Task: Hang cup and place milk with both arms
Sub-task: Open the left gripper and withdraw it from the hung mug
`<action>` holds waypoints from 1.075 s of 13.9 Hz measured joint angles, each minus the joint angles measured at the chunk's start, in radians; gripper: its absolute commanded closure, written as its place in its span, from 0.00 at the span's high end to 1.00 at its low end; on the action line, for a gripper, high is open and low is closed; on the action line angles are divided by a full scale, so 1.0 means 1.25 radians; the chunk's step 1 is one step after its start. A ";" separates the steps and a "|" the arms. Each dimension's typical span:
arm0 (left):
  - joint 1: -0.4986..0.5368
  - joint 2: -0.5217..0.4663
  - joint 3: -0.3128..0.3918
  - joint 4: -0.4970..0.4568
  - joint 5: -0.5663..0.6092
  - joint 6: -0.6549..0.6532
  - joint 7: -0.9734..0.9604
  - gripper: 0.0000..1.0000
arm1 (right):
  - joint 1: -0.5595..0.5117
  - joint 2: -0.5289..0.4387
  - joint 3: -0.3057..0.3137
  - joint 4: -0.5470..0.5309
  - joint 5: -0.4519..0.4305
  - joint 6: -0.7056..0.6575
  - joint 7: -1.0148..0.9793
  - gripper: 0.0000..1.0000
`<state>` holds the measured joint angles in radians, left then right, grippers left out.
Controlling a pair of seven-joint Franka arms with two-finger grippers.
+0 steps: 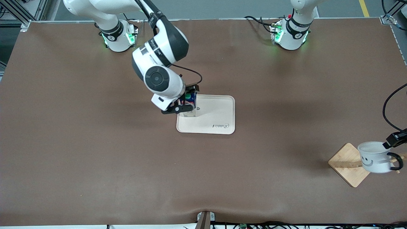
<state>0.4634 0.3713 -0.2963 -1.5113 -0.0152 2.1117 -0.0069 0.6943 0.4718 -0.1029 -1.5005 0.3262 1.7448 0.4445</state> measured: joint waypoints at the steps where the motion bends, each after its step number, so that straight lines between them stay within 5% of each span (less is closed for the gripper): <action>1: -0.002 0.000 -0.003 0.000 0.000 0.001 0.000 1.00 | -0.015 -0.001 -0.010 0.003 0.000 -0.002 0.000 1.00; 6: -0.037 -0.006 -0.012 0.011 0.004 0.003 0.000 1.00 | -0.091 -0.018 -0.022 0.011 0.003 -0.045 0.004 1.00; 15: -0.061 -0.078 -0.024 0.014 0.034 -0.181 0.000 1.00 | 0.016 -0.015 -0.012 -0.040 0.004 0.072 0.120 1.00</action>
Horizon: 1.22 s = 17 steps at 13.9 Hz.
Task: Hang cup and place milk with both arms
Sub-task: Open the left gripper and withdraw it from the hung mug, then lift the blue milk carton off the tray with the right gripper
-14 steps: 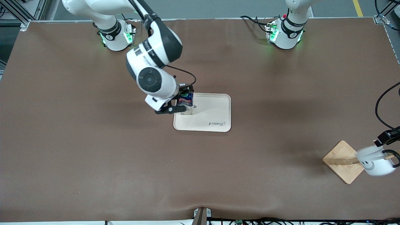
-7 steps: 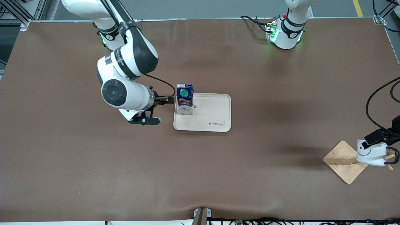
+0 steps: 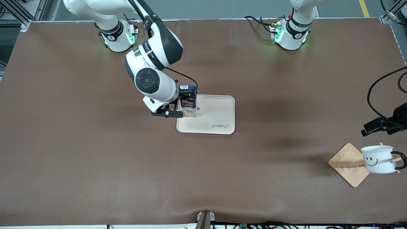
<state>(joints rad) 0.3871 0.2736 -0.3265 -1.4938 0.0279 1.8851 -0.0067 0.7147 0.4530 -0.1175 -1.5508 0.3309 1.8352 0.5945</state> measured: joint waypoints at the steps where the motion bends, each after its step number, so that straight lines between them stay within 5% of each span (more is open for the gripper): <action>1: 0.000 -0.010 0.000 0.001 0.000 -0.022 0.000 1.00 | 0.004 0.000 0.000 -0.005 0.000 0.008 0.001 1.00; 11: -0.032 -0.055 -0.016 0.055 0.000 -0.204 0.000 1.00 | 0.026 0.000 0.002 -0.022 -0.001 0.015 0.001 1.00; 17: -0.262 -0.114 0.163 0.009 0.047 -0.215 -0.021 1.00 | 0.042 0.000 0.002 -0.048 -0.001 0.047 0.001 1.00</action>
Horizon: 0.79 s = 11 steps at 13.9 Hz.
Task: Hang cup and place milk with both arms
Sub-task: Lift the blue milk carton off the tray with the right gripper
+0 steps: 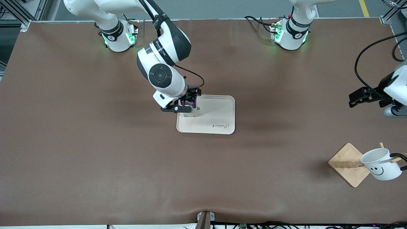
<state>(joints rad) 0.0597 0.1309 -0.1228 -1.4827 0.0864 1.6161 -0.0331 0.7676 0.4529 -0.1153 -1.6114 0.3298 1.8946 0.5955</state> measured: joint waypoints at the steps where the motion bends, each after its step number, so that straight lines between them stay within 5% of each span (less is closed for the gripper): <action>1: -0.022 -0.015 0.024 -0.017 0.000 0.000 -0.001 1.00 | 0.002 0.000 0.000 -0.004 0.000 0.005 0.000 1.00; 4: -0.075 -0.063 0.093 -0.064 -0.009 0.000 -0.001 1.00 | 0.006 0.000 0.000 -0.009 0.000 0.013 0.000 1.00; 7: -0.077 -0.080 0.105 -0.074 -0.023 0.000 -0.001 1.00 | 0.015 0.000 0.000 -0.031 0.000 0.054 0.000 1.00; 8: -0.077 -0.080 0.106 -0.074 -0.025 0.000 -0.001 1.00 | 0.018 0.000 0.000 -0.043 0.000 0.067 0.000 0.81; 10: -0.077 -0.080 0.106 -0.074 -0.026 0.000 0.000 1.00 | 0.020 0.000 0.000 -0.056 0.000 0.075 0.000 0.19; 11: -0.077 -0.080 0.106 -0.074 -0.026 0.000 0.000 1.00 | 0.020 -0.001 0.000 -0.056 0.000 0.075 0.000 0.00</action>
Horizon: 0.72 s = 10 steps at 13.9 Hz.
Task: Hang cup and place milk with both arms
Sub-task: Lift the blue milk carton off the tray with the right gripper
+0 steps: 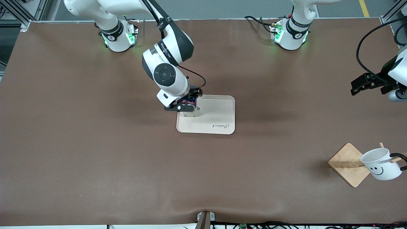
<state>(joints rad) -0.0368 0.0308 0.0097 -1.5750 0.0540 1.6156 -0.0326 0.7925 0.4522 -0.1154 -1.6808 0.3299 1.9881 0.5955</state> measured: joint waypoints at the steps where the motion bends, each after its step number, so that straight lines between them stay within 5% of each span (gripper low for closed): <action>1: 0.000 0.000 0.000 0.001 0.000 0.000 0.000 1.00 | 0.000 -0.002 0.000 0.000 0.000 -0.002 0.000 0.00; 10: -0.001 0.007 0.005 0.024 0.000 0.000 -0.035 1.00 | -0.014 -0.004 -0.006 0.057 0.007 -0.087 0.019 0.00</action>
<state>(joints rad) -0.0383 0.0400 0.0156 -1.5452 0.0539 1.6154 -0.0760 0.7747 0.4473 -0.1233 -1.6099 0.3387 1.8797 0.6197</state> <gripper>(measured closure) 0.000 0.317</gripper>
